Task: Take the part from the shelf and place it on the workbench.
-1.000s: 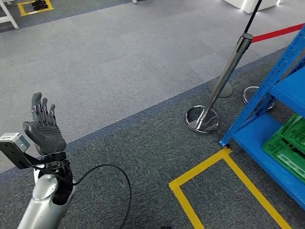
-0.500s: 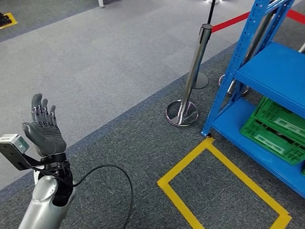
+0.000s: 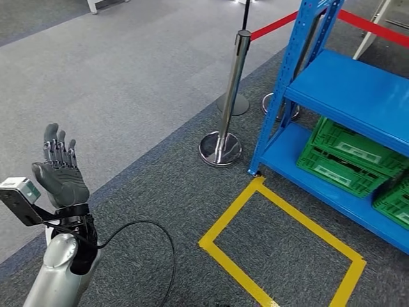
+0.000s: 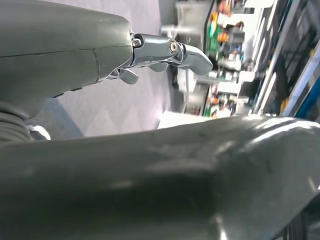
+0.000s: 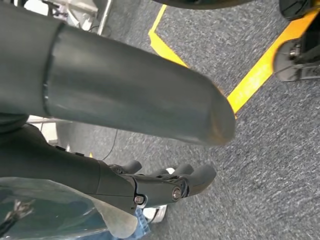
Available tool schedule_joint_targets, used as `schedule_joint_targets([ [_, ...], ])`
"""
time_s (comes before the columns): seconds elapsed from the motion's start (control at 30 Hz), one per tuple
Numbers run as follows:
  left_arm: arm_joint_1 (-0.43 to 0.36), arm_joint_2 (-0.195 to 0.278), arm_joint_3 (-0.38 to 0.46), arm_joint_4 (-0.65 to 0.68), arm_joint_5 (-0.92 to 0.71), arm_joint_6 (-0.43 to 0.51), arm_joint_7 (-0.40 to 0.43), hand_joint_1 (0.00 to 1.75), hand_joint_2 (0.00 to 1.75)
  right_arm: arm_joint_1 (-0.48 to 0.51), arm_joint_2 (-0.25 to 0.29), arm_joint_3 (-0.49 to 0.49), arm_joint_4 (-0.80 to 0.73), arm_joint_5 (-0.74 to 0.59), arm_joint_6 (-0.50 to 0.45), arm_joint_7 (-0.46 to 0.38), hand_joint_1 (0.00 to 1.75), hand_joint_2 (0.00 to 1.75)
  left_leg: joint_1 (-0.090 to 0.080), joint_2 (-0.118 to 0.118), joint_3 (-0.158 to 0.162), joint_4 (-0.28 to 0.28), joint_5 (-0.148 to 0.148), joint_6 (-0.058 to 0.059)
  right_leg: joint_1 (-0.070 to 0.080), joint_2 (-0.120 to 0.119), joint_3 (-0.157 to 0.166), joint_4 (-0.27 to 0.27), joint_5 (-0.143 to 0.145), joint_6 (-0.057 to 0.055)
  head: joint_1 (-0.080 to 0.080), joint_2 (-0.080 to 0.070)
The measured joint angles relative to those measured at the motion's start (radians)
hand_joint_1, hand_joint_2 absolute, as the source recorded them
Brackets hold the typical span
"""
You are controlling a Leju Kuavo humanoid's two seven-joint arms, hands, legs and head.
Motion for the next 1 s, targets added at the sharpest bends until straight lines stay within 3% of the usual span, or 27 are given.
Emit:
schedule_joint_targets([
  [0.03,0.000,0.000,0.000,0.000,0.000,-0.001,0.000,0.00,0.00,0.001,0.000,0.000,0.000,0.000,0.000,0.001,0.00,0.00,0.000,0.011,0.001,0.000,-0.001,-0.001,-0.001,-0.004,0.010,-0.017,0.017,0.002,0.000,0.000],
  [0.1,0.000,0.000,0.000,0.000,0.000,-0.002,0.000,0.00,0.00,0.001,-0.001,0.000,0.000,0.000,0.000,0.002,0.00,0.00,-0.001,0.031,0.004,0.001,-0.005,-0.006,-0.002,-0.032,0.081,-0.146,0.074,0.003,0.000,0.000],
  [0.17,0.000,-0.001,0.000,0.000,-0.001,-0.003,0.000,0.00,0.00,0.000,-0.001,0.000,0.000,0.000,0.002,0.005,0.00,0.00,-0.007,0.046,0.007,0.004,-0.011,-0.015,0.002,-0.064,0.144,-0.254,0.104,-0.007,-0.001,0.000],
  [0.2,-0.001,-0.001,0.000,0.000,-0.001,-0.004,0.000,0.00,0.00,-0.001,-0.001,0.000,0.000,0.000,0.003,0.006,0.00,0.00,-0.010,0.053,0.008,0.005,-0.013,-0.020,0.004,-0.071,0.154,-0.272,0.104,-0.014,-0.003,0.000],
  [0.27,-0.001,-0.001,-0.001,0.000,-0.002,-0.007,-0.001,0.00,0.00,-0.001,-0.002,0.000,0.000,0.000,0.005,0.007,0.00,0.00,-0.011,0.068,0.012,0.005,-0.015,-0.028,0.007,-0.051,0.155,-0.272,0.106,-0.029,-0.006,0.000],
  [0.3,-0.001,-0.002,-0.001,0.000,-0.002,-0.008,-0.001,0.00,0.00,0.000,-0.002,0.000,0.000,-0.001,0.006,0.008,0.00,0.00,-0.008,0.065,0.013,0.009,-0.021,-0.033,0.007,-0.042,0.156,-0.274,0.107,-0.035,-0.006,0.000],
  [0.37,-0.001,-0.001,0.000,0.000,-0.002,-0.009,-0.001,0.00,0.00,-0.001,-0.004,0.000,0.000,-0.002,0.006,0.009,0.00,0.00,-0.002,0.030,-0.006,0.063,-0.062,-0.041,0.004,-0.023,0.160,-0.279,0.110,-0.047,-0.011,0.000],
  [0.43,0.003,0.000,0.000,0.000,-0.002,-0.009,-0.002,0.00,0.00,-0.002,-0.005,0.000,0.000,-0.003,0.006,0.009,0.00,0.00,0.000,-0.013,-0.063,0.193,-0.127,-0.043,0.005,-0.004,0.159,-0.279,0.111,-0.054,-0.016,0.000],
  [0.47,0.006,0.000,0.000,0.000,-0.001,-0.008,-0.001,0.00,0.00,-0.002,-0.005,0.000,0.000,-0.003,0.007,0.009,0.00,0.00,0.000,-0.020,-0.094,0.256,-0.150,-0.043,0.006,0.008,0.159,-0.279,0.111,-0.056,-0.017,0.000],
  [0.5,0.008,0.000,0.000,0.000,-0.001,-0.008,-0.001,0.00,0.00,-0.002,-0.005,0.000,0.000,-0.003,0.007,0.009,0.00,0.00,0.000,-0.024,-0.113,0.292,-0.154,-0.042,0.007,0.022,0.159,-0.279,0.112,-0.056,-0.017,0.000],
  [0.53,0.010,0.000,0.000,0.000,-0.001,-0.008,-0.001,0.00,0.00,-0.002,-0.005,0.000,0.000,-0.003,0.008,0.009,0.00,0.00,0.000,-0.026,-0.115,0.291,-0.138,-0.039,0.008,0.035,0.160,-0.278,0.112,-0.056,-0.017,0.000],
  [0.57,0.010,0.000,0.000,0.000,-0.001,-0.008,-0.001,0.00,0.00,-0.001,-0.005,0.000,0.000,-0.003,0.008,0.009,0.00,0.00,-0.001,-0.031,-0.099,0.249,-0.104,-0.035,0.009,0.049,0.161,-0.277,0.112,-0.056,-0.017,0.000],
  [0.63,0.010,0.000,0.000,0.000,-0.001,-0.008,-0.001,0.00,0.00,-0.002,-0.005,0.000,0.000,-0.003,0.007,0.009,0.00,0.00,0.000,-0.069,-0.044,0.115,-0.031,-0.024,0.010,0.073,0.160,-0.273,0.112,-0.054,-0.016,0.000],
  [0.67,0.009,0.001,0.000,0.000,-0.001,-0.008,-0.001,0.00,0.00,-0.003,-0.005,0.000,0.000,-0.003,0.007,0.009,0.00,0.00,0.001,-0.090,-0.023,0.061,-0.012,-0.021,0.010,0.084,0.156,-0.271,0.112,-0.050,-0.017,0.000],
  [0.73,0.009,0.001,0.000,0.000,-0.001,-0.009,-0.001,0.00,0.00,-0.003,-0.005,0.000,0.000,-0.003,0.008,0.009,0.00,0.00,-0.001,-0.111,-0.010,0.022,-0.009,-0.018,0.006,0.103,0.146,-0.270,0.117,-0.037,-0.016,0.000],
  [0.8,0.007,0.000,0.000,0.000,-0.001,-0.009,-0.001,0.00,0.00,0.001,-0.005,0.000,0.000,-0.003,0.008,0.009,0.00,0.00,-0.002,-0.091,-0.006,0.012,-0.005,-0.013,0.002,0.113,0.138,-0.272,0.120,-0.024,-0.016,0.000],
  [0.87,0.006,-0.002,0.000,-0.001,-0.001,-0.009,-0.001,0.00,0.00,0.003,-0.005,0.000,0.000,-0.003,0.008,0.009,0.00,0.00,0.001,-0.067,0.000,0.000,0.002,-0.004,0.005,0.075,0.116,-0.238,0.096,-0.015,-0.014,0.000],
  [0.93,0.007,-0.003,0.000,-0.001,-0.001,-0.009,-0.002,0.00,0.00,0.001,-0.005,0.000,0.000,-0.003,0.008,0.009,0.00,0.00,0.000,-0.041,0.002,-0.005,0.003,0.000,0.007,0.023,0.062,-0.133,0.040,-0.010,-0.011,0.000],
  [1.0,0.008,-0.002,0.000,0.000,0.000,-0.009,-0.001,0.00,0.00,-0.001,-0.005,0.000,0.000,-0.003,0.007,0.009,0.00,0.00,-0.003,-0.013,0.001,-0.004,0.002,0.001,0.005,0.005,0.013,-0.033,0.004,-0.004,-0.010,0.000],
])
